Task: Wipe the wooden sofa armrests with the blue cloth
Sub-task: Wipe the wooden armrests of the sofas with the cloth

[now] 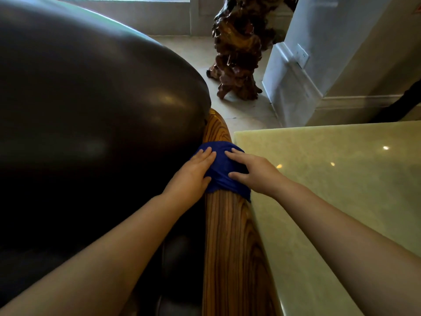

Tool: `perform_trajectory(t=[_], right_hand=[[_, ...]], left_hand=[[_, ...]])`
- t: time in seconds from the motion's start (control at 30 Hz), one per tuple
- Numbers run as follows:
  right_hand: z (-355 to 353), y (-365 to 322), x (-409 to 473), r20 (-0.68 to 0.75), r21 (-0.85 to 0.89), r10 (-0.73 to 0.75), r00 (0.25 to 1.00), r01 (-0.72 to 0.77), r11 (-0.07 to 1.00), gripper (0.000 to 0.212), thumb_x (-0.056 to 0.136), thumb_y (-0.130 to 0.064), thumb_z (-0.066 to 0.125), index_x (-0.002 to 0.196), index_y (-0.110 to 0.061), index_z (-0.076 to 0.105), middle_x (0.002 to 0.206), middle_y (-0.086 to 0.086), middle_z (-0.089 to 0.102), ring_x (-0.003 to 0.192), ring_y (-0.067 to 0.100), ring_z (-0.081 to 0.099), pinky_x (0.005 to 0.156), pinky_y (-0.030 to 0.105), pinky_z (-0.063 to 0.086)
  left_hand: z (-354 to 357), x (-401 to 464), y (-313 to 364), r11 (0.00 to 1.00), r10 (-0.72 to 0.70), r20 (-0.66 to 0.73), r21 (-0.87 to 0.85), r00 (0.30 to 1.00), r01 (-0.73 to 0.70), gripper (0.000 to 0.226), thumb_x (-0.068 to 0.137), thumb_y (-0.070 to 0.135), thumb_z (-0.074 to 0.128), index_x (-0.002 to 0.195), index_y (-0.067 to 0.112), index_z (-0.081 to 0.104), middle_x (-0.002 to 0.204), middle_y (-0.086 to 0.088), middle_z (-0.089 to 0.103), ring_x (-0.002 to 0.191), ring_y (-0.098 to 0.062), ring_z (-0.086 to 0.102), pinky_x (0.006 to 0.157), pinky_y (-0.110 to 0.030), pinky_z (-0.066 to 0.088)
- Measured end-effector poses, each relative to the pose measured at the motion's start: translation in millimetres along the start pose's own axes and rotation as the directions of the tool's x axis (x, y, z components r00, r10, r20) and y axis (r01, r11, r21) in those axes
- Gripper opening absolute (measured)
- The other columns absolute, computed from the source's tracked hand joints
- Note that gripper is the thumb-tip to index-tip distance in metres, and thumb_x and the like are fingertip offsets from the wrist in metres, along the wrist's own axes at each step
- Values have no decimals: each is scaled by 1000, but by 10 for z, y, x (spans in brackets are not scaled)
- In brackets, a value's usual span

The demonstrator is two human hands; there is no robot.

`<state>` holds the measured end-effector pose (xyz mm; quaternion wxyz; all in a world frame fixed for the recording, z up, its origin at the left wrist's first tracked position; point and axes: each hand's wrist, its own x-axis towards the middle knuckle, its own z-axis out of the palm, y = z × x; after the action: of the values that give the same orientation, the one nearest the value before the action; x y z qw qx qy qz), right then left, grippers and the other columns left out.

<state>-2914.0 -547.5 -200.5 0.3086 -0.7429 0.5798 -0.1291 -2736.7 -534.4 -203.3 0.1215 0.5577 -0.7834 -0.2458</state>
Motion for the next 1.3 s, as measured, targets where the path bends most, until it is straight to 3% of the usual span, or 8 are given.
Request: perform_trajectory(t=[0.27,0.43,0.5,0.77,0.9,1.0,1.17,1.3], right_hand=[[2,53,244,-81,33,52,995,-50,998,54,83,-26,63,133,-25,44,137,6,49,121,23,48,92,29,39],[9,6,147,-177,-42,51,983,-59,997,44,79,-26,67,122,-19,57,123,6,62,110,21,56,85,26,40],[7,-41,74,-188,-76,49,981,-64,995,40,79,-24,68,118,-17,61,118,6,65,106,21,59,83,27,42],[10,-199,-431,-109,-185,37,993,-57,981,22,78,-24,68,97,-15,71,92,6,72,81,19,63,73,31,51],[-119,-303,-722,57,-174,76,996,-65,983,15,75,-25,71,88,-17,71,83,1,69,75,13,61,68,26,50],[-295,-467,-907,123,-102,98,988,-86,991,9,75,-25,71,83,-21,69,76,-5,65,72,10,62,64,23,50],[-853,-945,-1169,73,-34,65,995,-63,997,15,73,-28,72,66,-30,59,66,-11,60,63,3,58,52,13,39],[-1474,-1427,-1436,43,29,10,999,-11,1000,9,74,-24,73,76,-26,65,75,-6,65,73,7,62,60,18,46]], left_hand=[[-73,263,2,996,-85,-96,-50,992,80,60,83,8,61,137,15,37,150,-4,33,138,-19,30,114,-30,20],[-188,206,53,998,-59,63,30,996,57,62,85,26,60,140,15,32,151,-4,30,139,-18,26,112,-27,19],[-207,149,72,997,-51,74,54,996,47,54,89,21,54,139,16,34,150,-3,32,139,-17,27,113,-28,18],[71,-355,219,996,-88,-89,-26,992,86,38,83,8,60,120,16,59,127,-5,60,120,-17,53,106,-34,39],[-100,-553,341,992,-102,67,-72,992,107,23,75,13,71,97,18,69,102,0,68,91,-10,61,86,-27,51],[-407,-640,474,983,-124,212,-106,969,149,21,72,16,74,92,20,69,96,6,63,87,-7,59,77,-22,52],[-1132,-757,803,968,-128,269,-176,955,179,18,68,16,76,84,21,71,88,5,68,83,-9,64,75,-24,55],[-1776,-933,1168,955,-117,243,-239,963,177,18,65,11,77,79,20,71,81,3,70,74,-8,65,62,-17,50]])
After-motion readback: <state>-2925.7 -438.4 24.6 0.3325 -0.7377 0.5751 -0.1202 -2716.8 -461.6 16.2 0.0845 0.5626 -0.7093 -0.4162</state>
